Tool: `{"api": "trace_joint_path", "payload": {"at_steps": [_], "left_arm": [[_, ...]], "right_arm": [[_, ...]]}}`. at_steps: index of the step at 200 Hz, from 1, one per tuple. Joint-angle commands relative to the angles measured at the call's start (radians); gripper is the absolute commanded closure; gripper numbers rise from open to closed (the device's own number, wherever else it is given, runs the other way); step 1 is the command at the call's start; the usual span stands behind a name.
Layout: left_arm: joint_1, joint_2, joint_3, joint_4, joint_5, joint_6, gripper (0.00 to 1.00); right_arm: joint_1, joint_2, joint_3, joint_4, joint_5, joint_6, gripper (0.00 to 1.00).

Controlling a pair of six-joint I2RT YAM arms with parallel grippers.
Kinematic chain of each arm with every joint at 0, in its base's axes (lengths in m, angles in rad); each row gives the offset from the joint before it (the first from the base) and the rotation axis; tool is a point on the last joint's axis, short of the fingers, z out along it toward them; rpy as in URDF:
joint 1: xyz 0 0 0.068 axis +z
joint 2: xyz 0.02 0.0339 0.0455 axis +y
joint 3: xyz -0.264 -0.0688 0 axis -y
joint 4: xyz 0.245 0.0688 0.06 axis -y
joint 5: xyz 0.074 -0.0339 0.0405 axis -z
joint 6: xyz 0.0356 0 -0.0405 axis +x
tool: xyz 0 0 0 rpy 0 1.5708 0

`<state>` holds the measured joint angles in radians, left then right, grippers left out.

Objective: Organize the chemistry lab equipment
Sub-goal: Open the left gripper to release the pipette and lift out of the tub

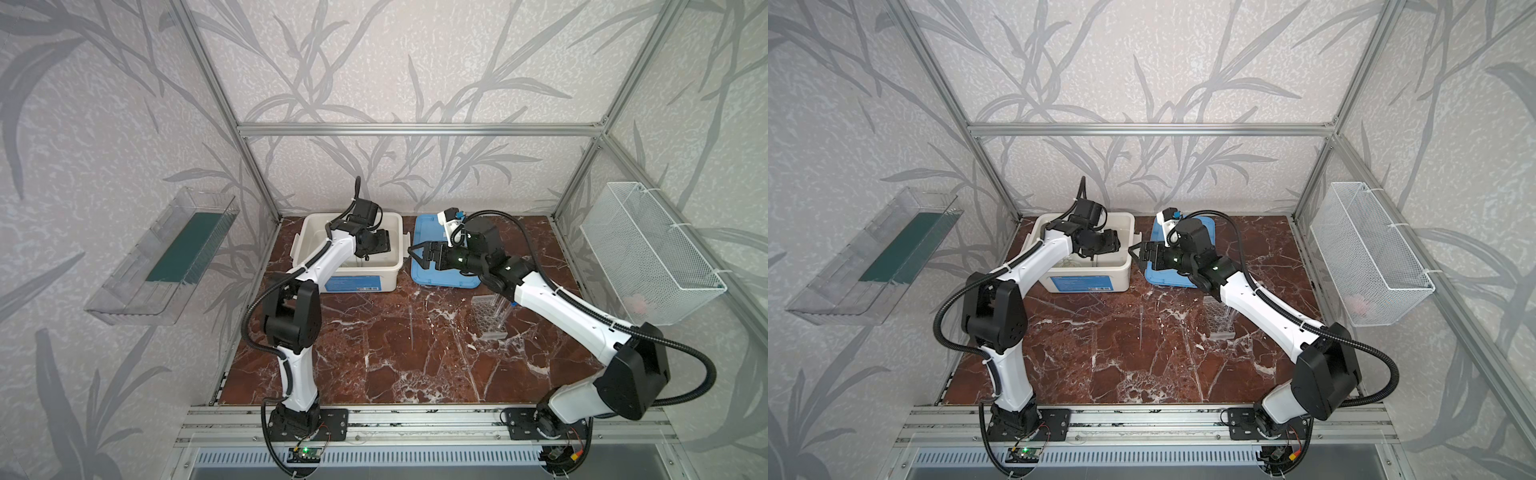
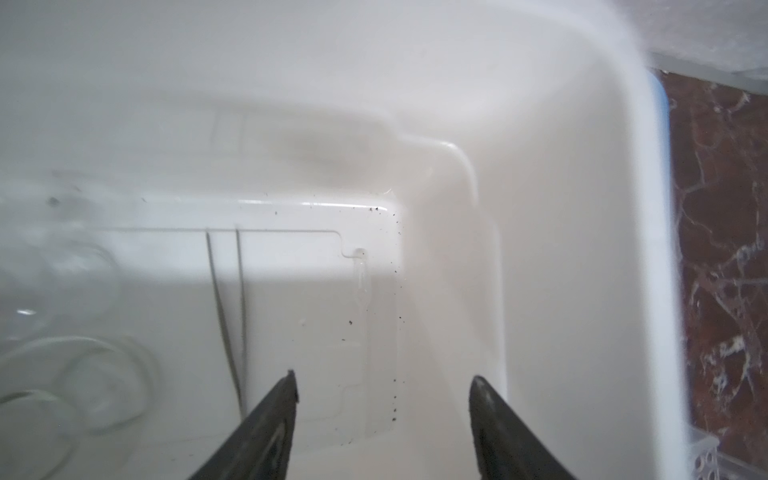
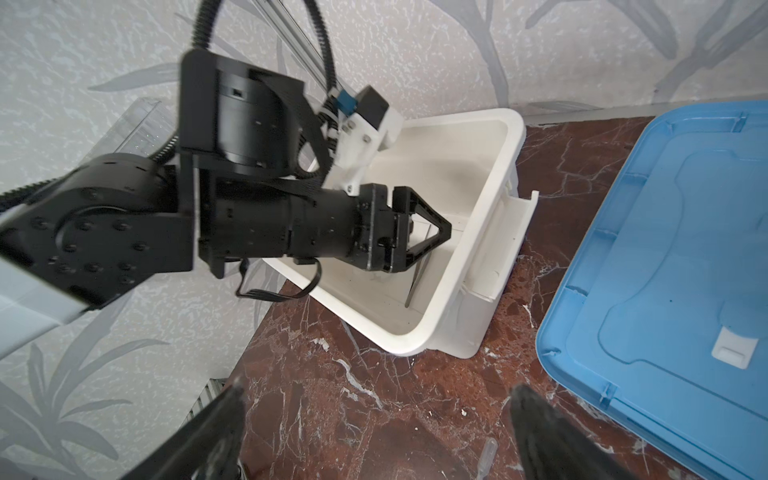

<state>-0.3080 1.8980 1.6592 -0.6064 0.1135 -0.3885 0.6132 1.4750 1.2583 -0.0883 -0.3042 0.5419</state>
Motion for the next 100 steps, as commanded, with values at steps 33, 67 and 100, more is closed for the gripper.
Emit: {"api": "trace_joint_path", "payload": {"at_steps": [33,67,100], "left_arm": [[-0.012,-0.228,-0.002,-0.122,-0.081,-0.033,0.01],[-0.067,-0.353,-0.007,-0.211,-0.123,-0.037,0.01],[-0.150,-0.467,-0.080,-0.283,-0.086,-0.086,0.01]], "right_arm": [[-0.059,-0.155,-0.016,-0.108,0.001,-0.015,0.01],[-0.094,-0.198,-0.009,-0.207,-0.020,-0.052,0.01],[-0.115,-0.221,-0.019,-0.283,-0.118,-0.095,0.01]]}}
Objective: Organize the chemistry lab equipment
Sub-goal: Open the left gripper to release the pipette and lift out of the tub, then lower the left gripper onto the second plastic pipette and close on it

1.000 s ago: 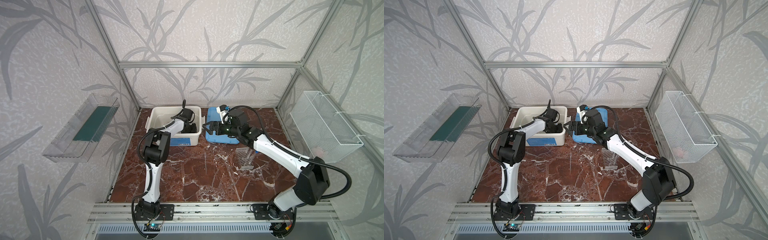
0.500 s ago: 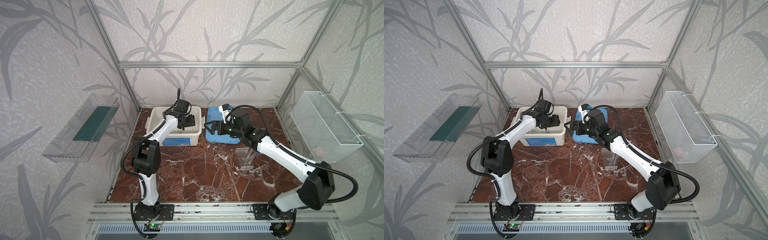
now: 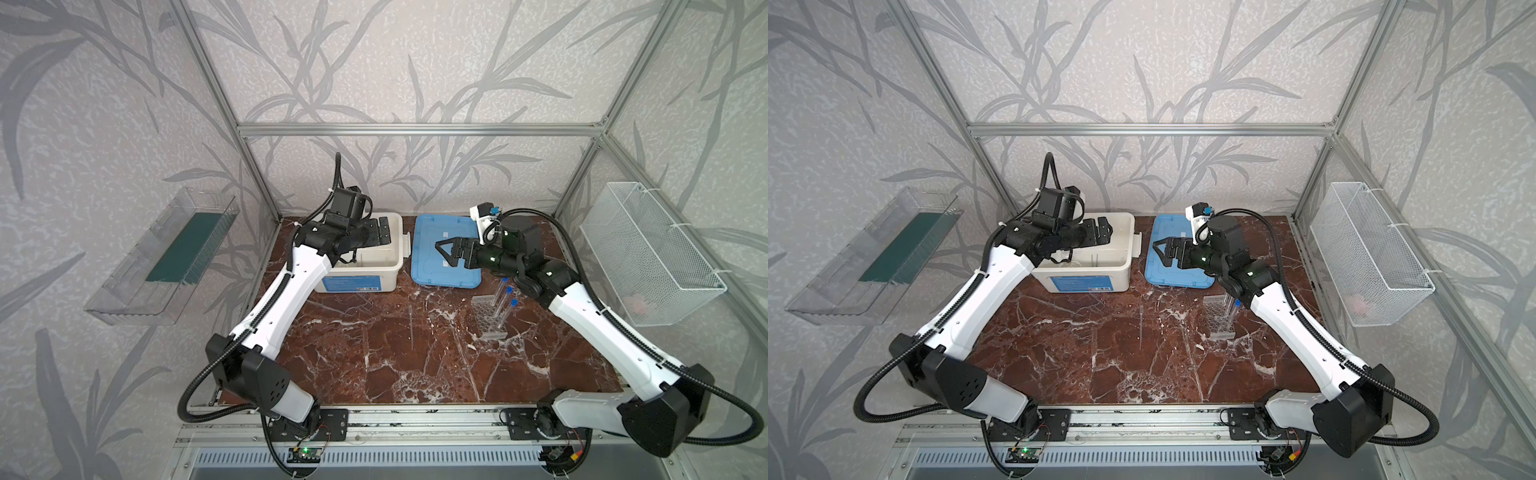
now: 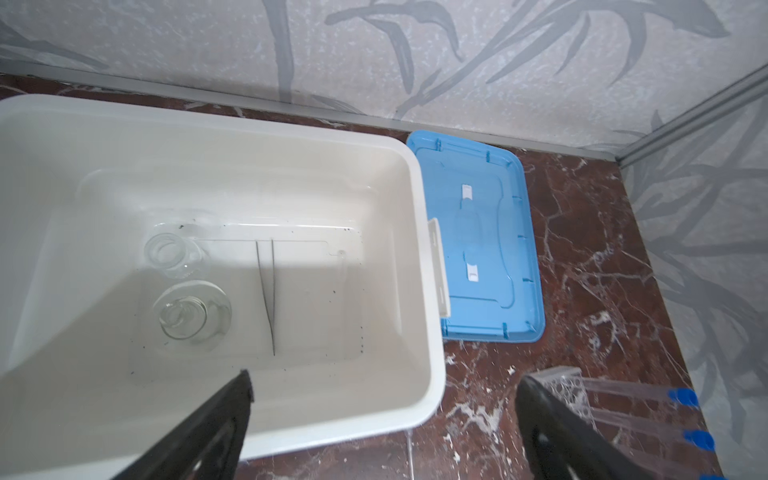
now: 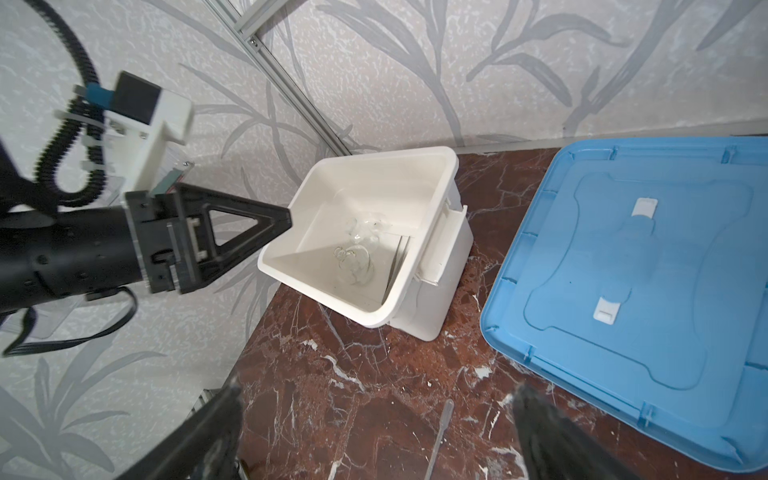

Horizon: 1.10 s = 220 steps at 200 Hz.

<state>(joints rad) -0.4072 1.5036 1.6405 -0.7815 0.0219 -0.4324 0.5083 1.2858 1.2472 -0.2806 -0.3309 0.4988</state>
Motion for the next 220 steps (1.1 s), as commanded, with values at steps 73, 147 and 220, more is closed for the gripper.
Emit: {"api": "trace_joint_path", "payload": {"at_steps": [73,147,220], "left_arm": [[-0.157,-0.311,-0.382,-0.060,0.078,-0.170,0.12],[-0.353,-0.172,-0.570,0.137,-0.066,-0.308,0.40],[-0.432,0.109,-0.584,0.356,-0.134,-0.377,0.53]], "right_arm": [[-0.057,-0.106,-0.087,-0.232,-0.174,-0.077,0.01],[-0.056,-0.144,-0.222,-0.245,-0.166,-0.143,0.01],[-0.011,-0.062,-0.111,-0.421,-0.023,-0.368,0.01]]}}
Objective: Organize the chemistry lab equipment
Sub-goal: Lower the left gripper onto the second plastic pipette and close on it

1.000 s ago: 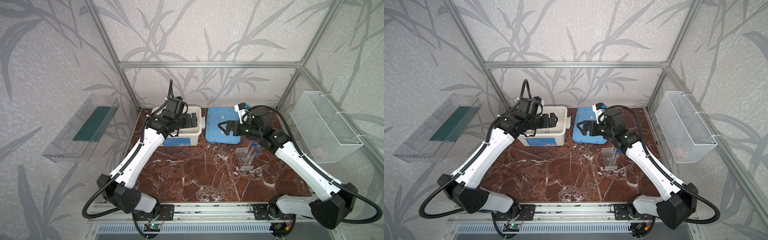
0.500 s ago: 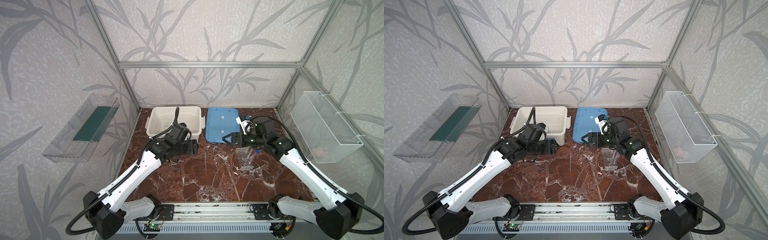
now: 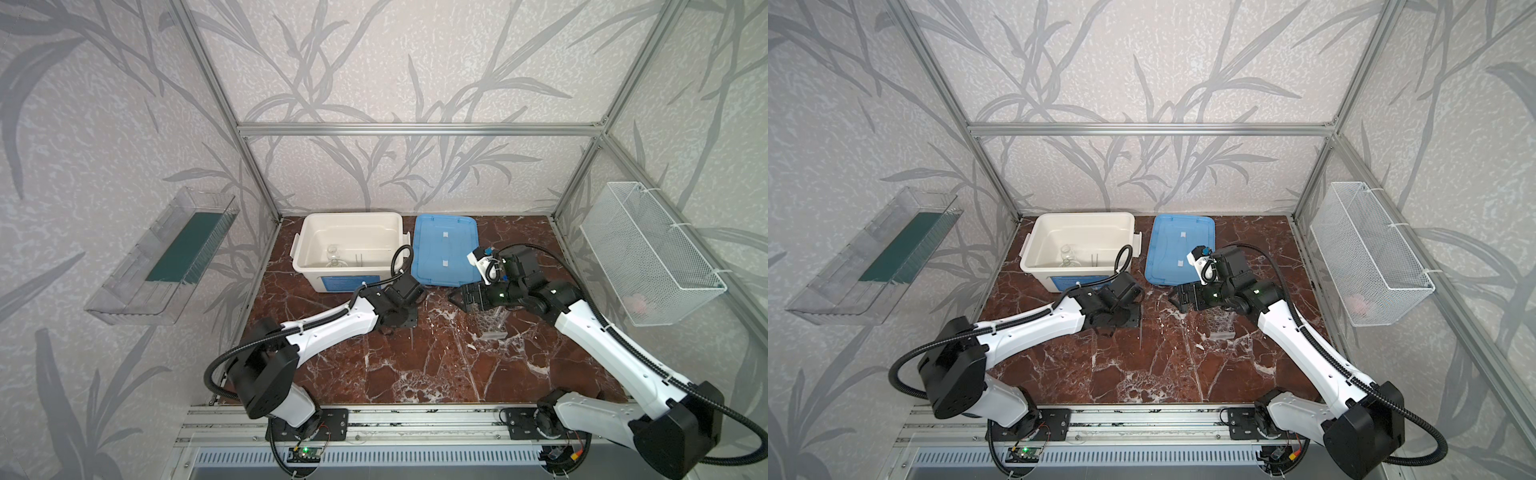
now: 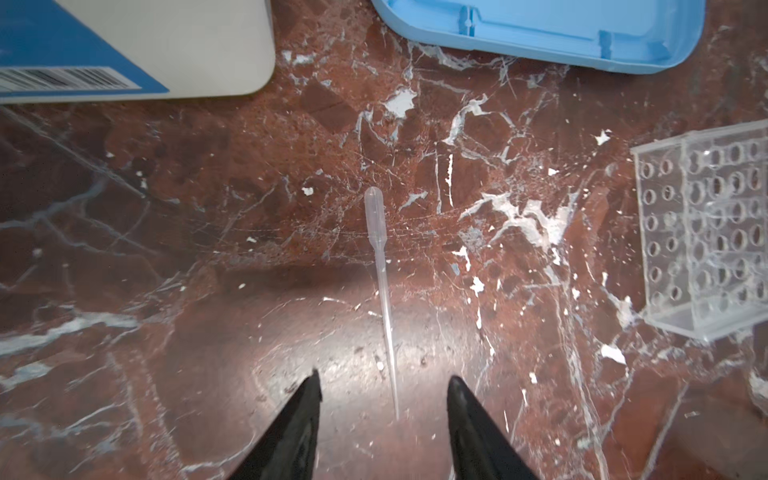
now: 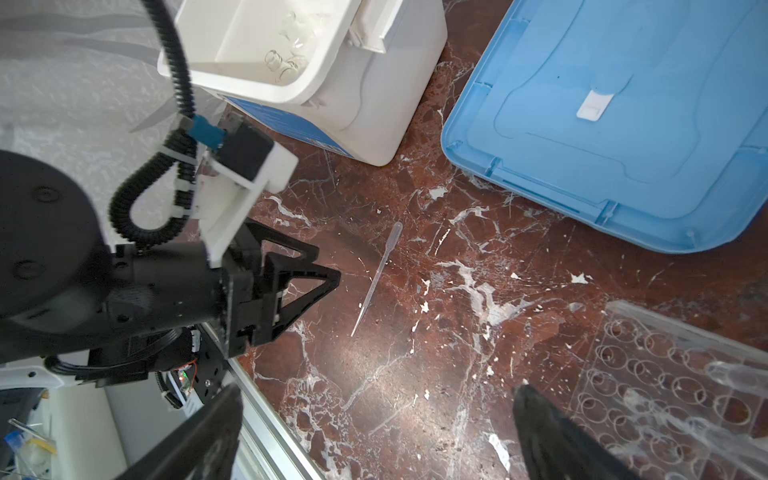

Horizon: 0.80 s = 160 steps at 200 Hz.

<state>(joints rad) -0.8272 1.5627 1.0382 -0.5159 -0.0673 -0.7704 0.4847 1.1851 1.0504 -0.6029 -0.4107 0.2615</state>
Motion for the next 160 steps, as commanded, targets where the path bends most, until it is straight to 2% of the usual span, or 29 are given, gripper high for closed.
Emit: {"api": "trace_joint_path", "payload": {"at_steps": [1,48,60,84,99,160], "left_arm": [[-0.012,0.053,0.019,0.092,-0.044,-0.040,0.53],[-0.009,0.170,0.069,0.105,-0.138,-0.006,0.58],[-0.006,0.200,0.111,0.060,-0.135,-0.004,0.58],[0.005,0.254,0.120,0.094,-0.098,-0.003,0.61],[0.003,0.285,0.156,0.052,-0.140,0.001,0.68],[0.019,0.318,0.177,0.027,-0.164,-0.001,0.71]], "right_arm": [[0.012,0.040,0.087,-0.102,0.058,-0.134,0.01],[0.011,0.057,0.053,-0.032,0.049,-0.130,0.01],[0.012,0.067,0.051,-0.040,0.052,-0.143,0.01],[0.012,0.077,0.049,-0.047,0.054,-0.147,0.01],[0.011,0.073,0.034,-0.028,0.045,-0.138,0.01],[0.012,0.054,0.016,-0.006,0.050,-0.132,0.01]]}}
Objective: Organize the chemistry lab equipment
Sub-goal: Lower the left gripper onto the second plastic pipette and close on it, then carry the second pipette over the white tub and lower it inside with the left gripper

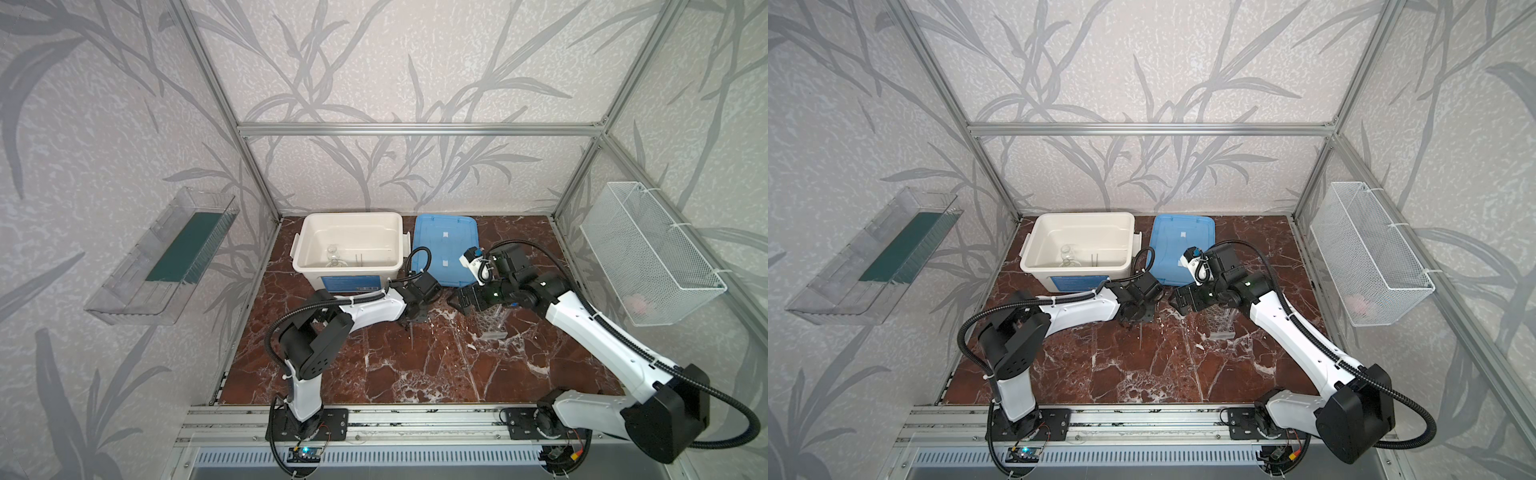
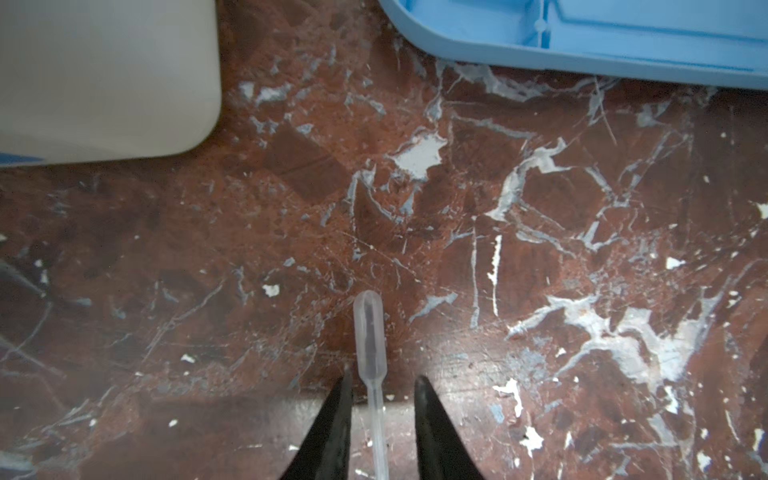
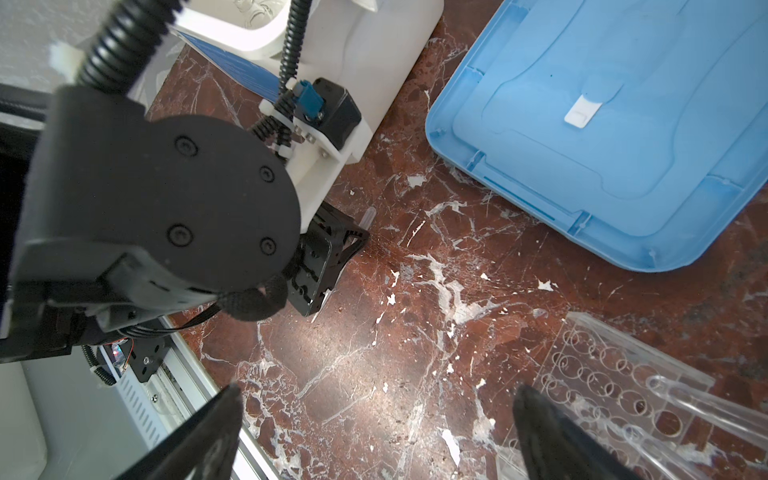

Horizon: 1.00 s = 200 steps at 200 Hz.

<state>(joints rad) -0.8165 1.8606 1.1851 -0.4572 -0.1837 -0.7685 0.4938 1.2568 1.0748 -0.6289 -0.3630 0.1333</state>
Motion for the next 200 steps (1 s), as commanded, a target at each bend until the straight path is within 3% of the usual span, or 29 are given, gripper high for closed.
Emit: {"api": "trace_joint_path", "payload": {"at_steps": [1,28,78,116,174,200], "left_arm": [[0.008,0.021,0.030,-0.032,-0.047,-0.003,0.71],[0.026,0.036,0.008,0.023,0.023,-0.005,0.71],[0.032,0.055,0.014,0.020,0.012,-0.009,0.74],[0.035,0.077,0.005,0.012,0.013,-0.017,0.81],[0.032,0.040,-0.002,0.009,0.040,-0.036,1.00],[0.023,-0.022,0.006,-0.005,0.079,-0.027,1.00]], "right_arm": [[0.003,-0.017,-0.008,0.020,0.002,-0.003,0.01],[0.003,-0.016,-0.009,0.022,-0.001,-0.001,0.01],[0.002,-0.019,-0.006,0.021,-0.009,0.000,0.01],[0.003,-0.032,-0.014,0.021,-0.008,0.003,0.01],[0.003,-0.045,-0.015,0.023,-0.009,0.019,0.01],[0.003,-0.048,-0.015,0.021,-0.004,0.024,0.01]]}}
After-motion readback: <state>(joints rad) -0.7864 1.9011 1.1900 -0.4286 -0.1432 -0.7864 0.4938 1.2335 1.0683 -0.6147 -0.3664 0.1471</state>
